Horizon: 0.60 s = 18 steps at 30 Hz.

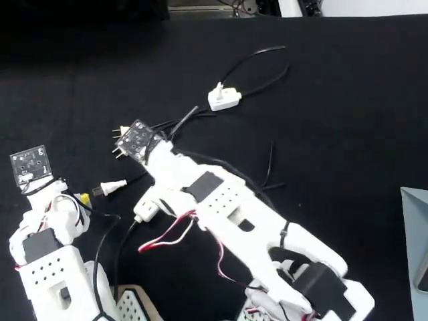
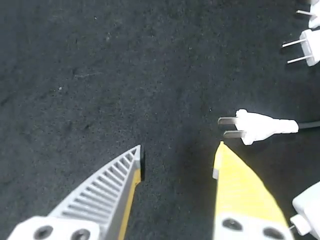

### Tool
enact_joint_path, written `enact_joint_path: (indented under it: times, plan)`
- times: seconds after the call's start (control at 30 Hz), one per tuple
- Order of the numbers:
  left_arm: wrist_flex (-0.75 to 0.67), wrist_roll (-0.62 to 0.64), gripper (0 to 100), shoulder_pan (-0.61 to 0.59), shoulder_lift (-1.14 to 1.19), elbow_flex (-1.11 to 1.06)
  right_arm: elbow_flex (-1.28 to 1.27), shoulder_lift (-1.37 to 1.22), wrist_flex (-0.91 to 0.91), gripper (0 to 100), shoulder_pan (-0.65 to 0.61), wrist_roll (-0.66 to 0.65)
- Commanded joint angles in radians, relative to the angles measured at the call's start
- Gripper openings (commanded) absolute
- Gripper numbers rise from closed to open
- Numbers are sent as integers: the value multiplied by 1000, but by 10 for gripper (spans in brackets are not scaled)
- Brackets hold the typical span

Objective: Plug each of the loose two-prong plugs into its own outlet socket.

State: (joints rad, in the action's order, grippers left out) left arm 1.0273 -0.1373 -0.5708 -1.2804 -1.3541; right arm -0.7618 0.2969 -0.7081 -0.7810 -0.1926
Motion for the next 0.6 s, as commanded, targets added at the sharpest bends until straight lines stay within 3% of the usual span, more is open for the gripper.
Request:
enact_joint_path:
  times: [0.0,0.23,0.57]
  plan:
    - [-15,11,235,-4,-11,7,36,-7,64,12,-44,-8]
    - [-15,11,236,-4,-11,5,-77,-10,235,12,-38,-9]
    - [-15,11,237,-4,-11,5,-110,-7,238,12,-9,-9]
